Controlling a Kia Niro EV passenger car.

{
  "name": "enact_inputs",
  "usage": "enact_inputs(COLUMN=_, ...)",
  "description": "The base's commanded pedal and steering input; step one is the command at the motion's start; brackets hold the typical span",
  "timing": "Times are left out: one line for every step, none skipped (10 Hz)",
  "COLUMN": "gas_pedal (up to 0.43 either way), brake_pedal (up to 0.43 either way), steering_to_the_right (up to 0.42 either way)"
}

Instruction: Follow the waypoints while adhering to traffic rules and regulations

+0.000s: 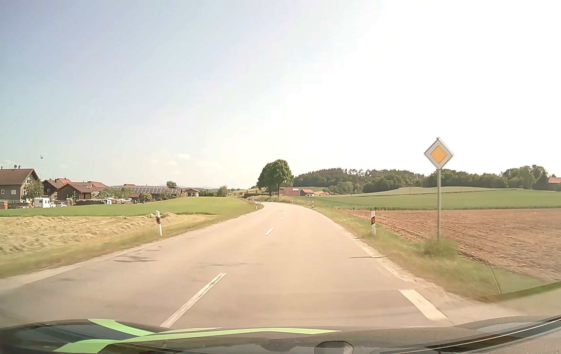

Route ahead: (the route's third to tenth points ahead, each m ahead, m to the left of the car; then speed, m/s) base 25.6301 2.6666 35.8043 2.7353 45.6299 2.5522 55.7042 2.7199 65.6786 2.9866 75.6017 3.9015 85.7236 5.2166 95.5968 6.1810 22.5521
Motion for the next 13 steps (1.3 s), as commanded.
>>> enact_inputs(gas_pedal=0.13, brake_pedal=0.0, steering_to_the_right=0.001)
enact_inputs(gas_pedal=0.13, brake_pedal=0.0, steering_to_the_right=0.001)
enact_inputs(gas_pedal=0.138, brake_pedal=0.0, steering_to_the_right=0.001)
enact_inputs(gas_pedal=0.138, brake_pedal=0.0, steering_to_the_right=0.001)
enact_inputs(gas_pedal=0.138, brake_pedal=0.0, steering_to_the_right=0.0)
enact_inputs(gas_pedal=0.13, brake_pedal=0.0, steering_to_the_right=-0.002)
enact_inputs(gas_pedal=0.098, brake_pedal=0.0, steering_to_the_right=-0.002)
enact_inputs(gas_pedal=0.098, brake_pedal=0.0, steering_to_the_right=-0.003)
enact_inputs(gas_pedal=0.098, brake_pedal=0.0, steering_to_the_right=-0.003)
enact_inputs(gas_pedal=0.098, brake_pedal=0.0, steering_to_the_right=-0.004)
enact_inputs(gas_pedal=0.11, brake_pedal=0.0, steering_to_the_right=-0.006)
enact_inputs(gas_pedal=0.11, brake_pedal=0.0, steering_to_the_right=-0.008)
enact_inputs(gas_pedal=0.11, brake_pedal=0.0, steering_to_the_right=-0.01)
